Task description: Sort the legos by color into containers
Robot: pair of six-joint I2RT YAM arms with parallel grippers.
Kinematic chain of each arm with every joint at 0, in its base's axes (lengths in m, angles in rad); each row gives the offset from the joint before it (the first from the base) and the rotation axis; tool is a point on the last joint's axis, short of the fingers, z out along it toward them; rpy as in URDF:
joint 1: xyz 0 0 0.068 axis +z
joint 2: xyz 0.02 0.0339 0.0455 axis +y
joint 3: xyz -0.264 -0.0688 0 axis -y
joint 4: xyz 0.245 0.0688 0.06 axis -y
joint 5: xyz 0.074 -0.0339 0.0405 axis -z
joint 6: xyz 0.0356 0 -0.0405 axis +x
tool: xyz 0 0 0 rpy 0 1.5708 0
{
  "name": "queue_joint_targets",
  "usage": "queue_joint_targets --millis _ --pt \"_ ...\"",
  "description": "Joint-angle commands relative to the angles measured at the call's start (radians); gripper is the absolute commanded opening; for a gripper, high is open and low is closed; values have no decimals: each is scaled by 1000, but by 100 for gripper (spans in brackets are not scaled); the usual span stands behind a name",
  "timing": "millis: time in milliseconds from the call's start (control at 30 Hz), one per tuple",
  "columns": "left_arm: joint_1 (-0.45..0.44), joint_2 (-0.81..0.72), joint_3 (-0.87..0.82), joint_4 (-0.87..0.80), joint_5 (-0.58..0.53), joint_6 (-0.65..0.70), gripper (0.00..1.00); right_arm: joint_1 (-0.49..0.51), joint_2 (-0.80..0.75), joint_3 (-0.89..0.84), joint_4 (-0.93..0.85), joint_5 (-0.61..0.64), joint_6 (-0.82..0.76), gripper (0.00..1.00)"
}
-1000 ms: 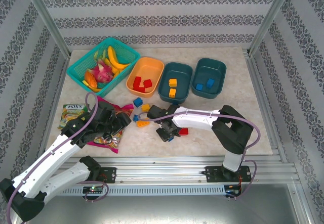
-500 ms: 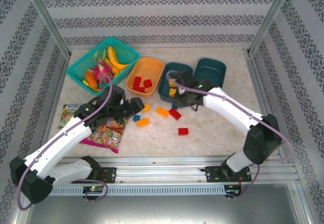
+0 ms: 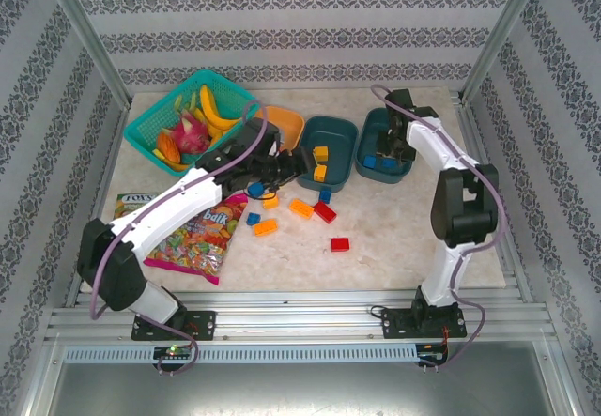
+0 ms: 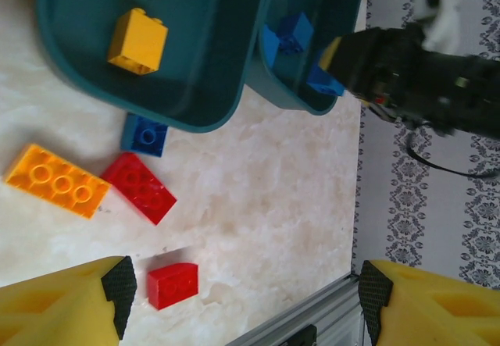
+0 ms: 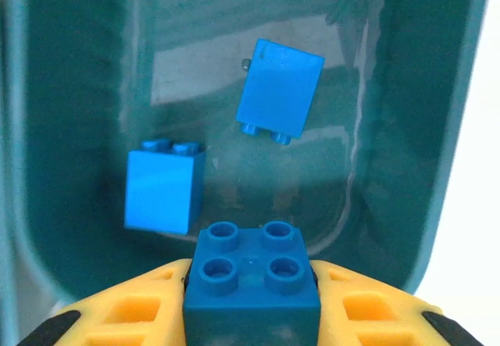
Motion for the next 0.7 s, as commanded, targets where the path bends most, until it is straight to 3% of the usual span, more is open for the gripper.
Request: queue_joint_targets --millis 0,200,367,500,667 --pt "-15 45 65 59 28 29 78 -12 63 50 -43 -7 -11 25" --pt "-17 94 106 22 17 40 78 -27 140 83 -44 -23 5 31" --pt "-17 98 100 -12 3 46 78 -28 130 108 -55 -27 -1 51" --pt "-18 100 94 -38 -13 42 78 -26 61 107 -56 -40 -1 60" --pt "-32 121 94 -80 -34 7 76 9 -94 67 -35 -49 3 60"
